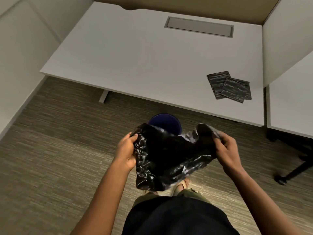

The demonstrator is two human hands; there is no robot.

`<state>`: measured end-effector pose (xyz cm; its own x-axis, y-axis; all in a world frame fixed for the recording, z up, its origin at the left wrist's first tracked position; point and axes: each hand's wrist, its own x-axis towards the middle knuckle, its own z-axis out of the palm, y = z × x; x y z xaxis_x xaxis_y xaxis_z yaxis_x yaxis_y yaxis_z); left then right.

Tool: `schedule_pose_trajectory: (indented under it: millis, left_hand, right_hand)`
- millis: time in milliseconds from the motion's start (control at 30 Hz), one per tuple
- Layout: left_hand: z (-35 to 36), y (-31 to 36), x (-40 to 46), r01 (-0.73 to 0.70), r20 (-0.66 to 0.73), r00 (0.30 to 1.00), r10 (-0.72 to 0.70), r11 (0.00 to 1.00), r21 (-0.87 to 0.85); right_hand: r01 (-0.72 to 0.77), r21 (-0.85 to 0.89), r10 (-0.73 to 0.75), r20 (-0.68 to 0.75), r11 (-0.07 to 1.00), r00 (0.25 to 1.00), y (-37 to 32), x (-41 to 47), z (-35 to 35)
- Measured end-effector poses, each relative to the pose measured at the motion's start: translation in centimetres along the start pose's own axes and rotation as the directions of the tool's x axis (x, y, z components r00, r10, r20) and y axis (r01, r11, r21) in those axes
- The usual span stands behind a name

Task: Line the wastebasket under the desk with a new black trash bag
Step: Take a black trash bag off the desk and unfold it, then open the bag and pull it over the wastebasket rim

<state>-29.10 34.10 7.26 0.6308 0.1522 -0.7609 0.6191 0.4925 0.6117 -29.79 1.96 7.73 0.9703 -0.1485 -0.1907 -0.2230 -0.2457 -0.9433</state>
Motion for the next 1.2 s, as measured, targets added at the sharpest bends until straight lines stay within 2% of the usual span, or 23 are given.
schedule_pose_trajectory:
  millis: [33, 100, 200, 267, 367, 467, 533, 600, 667, 733, 800, 833, 900, 967, 1033, 1067, 1133, 1200]
  left_hand:
    - [0.1, 0.4, 0.1, 0.032, 0.047, 0.998, -0.028, 0.995, -0.090]
    - [0.1, 0.9, 0.7, 0.079, 0.009, 0.997, -0.078, 0.981, -0.178]
    - [0.1, 0.4, 1.5, 0.178, -0.126, 0.971, -0.202, 0.967, -0.182]
    - [0.2, 0.1, 2.0, 0.162, -0.146, 0.973, -0.180, 0.978, -0.128]
    - [1.2, 0.7, 2.1, 0.084, -0.154, 0.984, -0.090, 0.995, -0.048]
    - [2.6, 0.6, 2.2, 0.106, -0.263, 0.959, -0.104, 0.994, -0.006]
    - [4.0, 0.6, 2.2, 0.095, -0.276, 0.958, -0.082, 0.995, 0.034]
    - [5.4, 0.6, 2.0, 0.056, -0.252, 0.967, -0.042, 0.997, 0.048]
    - [7.1, 0.4, 1.4, 0.030, -0.218, 0.976, -0.017, 0.998, 0.059]
    - [8.9, -0.1, 1.1, 0.007, -0.154, 0.988, 0.007, 0.996, 0.092]
    - [10.5, -0.5, 0.7, -0.046, -0.060, 0.997, 0.055, 0.989, 0.140]
    - [11.0, -0.5, 0.6, -0.082, -0.004, 0.996, 0.084, 0.981, 0.176]
    - [11.5, -0.2, 0.4, -0.160, 0.133, 0.983, 0.126, 0.943, 0.292]
    - [11.1, 0.2, 0.5, -0.263, 0.255, 0.953, 0.165, 0.867, 0.423]
    - [10.2, 0.6, 1.1, -0.393, 0.311, 0.915, 0.256, 0.738, 0.549]
    - [9.5, 0.8, 1.4, -0.450, 0.317, 0.893, 0.318, 0.643, 0.621]
    - [7.8, 1.0, 2.0, -0.508, 0.319, 0.827, 0.464, 0.369, 0.779]
    - [5.8, 1.0, 2.4, -0.466, 0.328, 0.771, 0.545, 0.133, 0.875]
  right_hand:
    - [0.045, 0.043, -0.044, -0.033, 0.998, 0.998, 0.0, 0.2, -0.6]
    - [0.064, 0.078, -0.056, -0.104, 0.995, 0.993, 0.6, 0.7, -1.5]
    - [-0.159, -0.060, 0.149, -0.153, 0.985, 0.977, 2.7, 1.7, -1.3]
    - [-0.192, -0.101, 0.177, -0.143, 0.976, 0.974, 3.6, 2.1, -1.4]
    - [-0.040, -0.113, 0.033, -0.063, 0.993, 0.997, 3.4, 2.8, -2.0]
    - [-0.190, -0.184, 0.176, -0.089, 0.964, 0.980, 4.2, 4.0, -2.1]
    - [-0.218, -0.415, 0.201, -0.084, 0.883, 0.976, 5.1, 4.7, -2.6]
    - [-0.163, -0.656, 0.197, -0.023, 0.737, 0.980, 5.6, 5.3, -3.7]
    - [-0.095, -0.746, 0.174, 0.028, 0.660, 0.984, 5.6, 5.8, -4.3]
    - [0.041, -0.780, 0.036, 0.082, 0.624, 0.996, 4.9, 6.1, -3.9]
    - [0.274, -0.766, -0.135, 0.241, 0.582, 0.961, 3.5, 6.3, -2.2]
    - [0.368, -0.734, -0.176, 0.328, 0.571, 0.928, 2.9, 6.6, -1.1]
    - [0.464, -0.676, -0.173, 0.453, 0.572, 0.874, 2.0, 7.8, 0.9]
    - [0.486, -0.624, -0.113, 0.539, 0.611, 0.835, 1.7, 9.5, 2.2]
    - [0.453, -0.620, -0.066, 0.544, 0.640, 0.837, 1.4, 10.8, 2.5]
    - [0.441, -0.621, -0.080, 0.520, 0.648, 0.850, 1.3, 11.1, 2.4]
    - [0.419, -0.580, -0.123, 0.479, 0.699, 0.869, 1.0, 11.2, 2.2]
    - [0.394, -0.511, -0.120, 0.487, 0.764, 0.865, 0.9, 10.8, 1.9]
